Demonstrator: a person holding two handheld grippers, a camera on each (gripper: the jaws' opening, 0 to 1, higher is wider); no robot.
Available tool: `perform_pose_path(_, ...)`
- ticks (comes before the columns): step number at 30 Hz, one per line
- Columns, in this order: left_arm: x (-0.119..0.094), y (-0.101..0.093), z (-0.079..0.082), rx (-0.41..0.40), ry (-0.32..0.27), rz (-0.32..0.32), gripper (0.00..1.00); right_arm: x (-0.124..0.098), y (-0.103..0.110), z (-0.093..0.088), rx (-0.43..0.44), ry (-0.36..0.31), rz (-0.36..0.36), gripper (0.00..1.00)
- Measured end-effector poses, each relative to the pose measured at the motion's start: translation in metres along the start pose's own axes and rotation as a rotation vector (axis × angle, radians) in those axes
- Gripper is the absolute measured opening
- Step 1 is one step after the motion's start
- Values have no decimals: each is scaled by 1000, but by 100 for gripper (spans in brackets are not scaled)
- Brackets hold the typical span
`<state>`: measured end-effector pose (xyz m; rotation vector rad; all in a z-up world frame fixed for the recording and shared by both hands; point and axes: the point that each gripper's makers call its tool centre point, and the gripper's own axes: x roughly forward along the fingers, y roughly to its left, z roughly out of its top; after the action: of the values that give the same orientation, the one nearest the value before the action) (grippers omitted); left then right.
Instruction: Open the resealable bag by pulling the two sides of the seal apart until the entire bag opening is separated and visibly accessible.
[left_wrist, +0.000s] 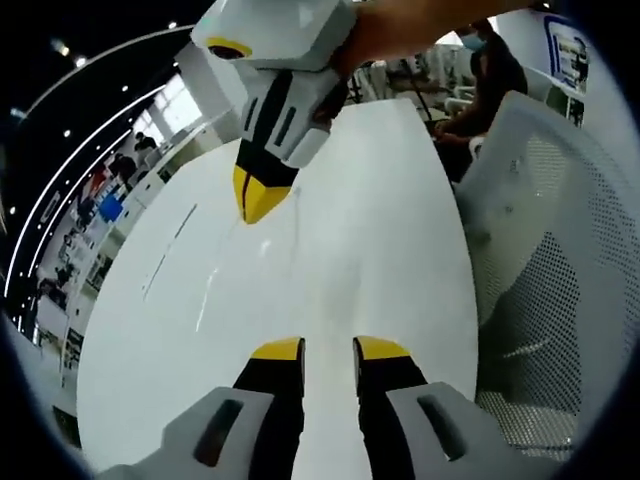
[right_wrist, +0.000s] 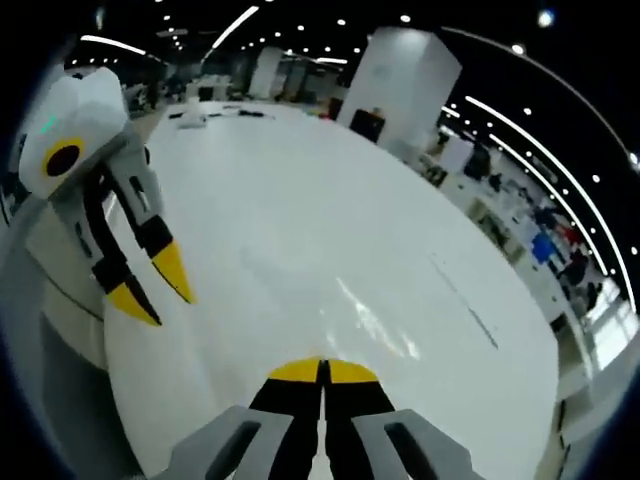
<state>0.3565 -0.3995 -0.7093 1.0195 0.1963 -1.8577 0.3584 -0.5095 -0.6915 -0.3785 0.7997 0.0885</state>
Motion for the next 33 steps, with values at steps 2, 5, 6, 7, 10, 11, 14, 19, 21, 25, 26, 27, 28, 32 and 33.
perform_pose_path(2,-5,1,-9,-36,3,4,19,2,2,-3,-3,12,6,0)
perform_pose_path(5,-12,3,-18,-75,6,12,27,6,5,-6,-7,23,13,0)
perform_pose_path(6,-14,4,-20,-91,1,19,29,7,5,-7,-4,28,14,0)
perform_pose_path(7,-18,5,-22,-116,-6,30,31,9,6,-9,-2,33,14,0)
perform_pose_path(10,-25,5,-27,-147,-7,40,38,13,5,-12,-4,48,11,0)
perform_pose_path(11,-27,5,-28,-152,-10,45,39,14,5,-13,-5,53,9,0)
perform_pose_path(14,-34,4,-31,-180,-18,60,42,18,4,-16,-6,67,3,0)
perform_pose_path(19,-43,-1,-38,-219,-27,78,48,22,1,-20,2,84,-5,0)
perform_pose_path(21,-45,-5,-41,-234,-30,75,48,24,-1,-21,7,93,-12,0)
perform_pose_path(25,-50,-11,-49,-236,-21,82,47,29,-4,-25,26,114,-21,0)
perform_pose_path(26,-51,-13,-51,-243,-20,84,47,31,-4,-27,31,121,-22,0)
perform_pose_path(27,-52,-15,-52,-249,-18,87,47,32,-4,-28,33,128,-25,0)
perform_pose_path(28,-54,-15,-54,-254,-15,91,47,34,-4,-30,24,136,-25,0)
perform_pose_path(32,-60,-16,-54,-293,-24,108,46,38,-5,-35,8,161,-28,0)
perform_pose_path(33,-62,-17,-55,-296,-25,112,46,39,-6,-35,-6,163,-30,0)
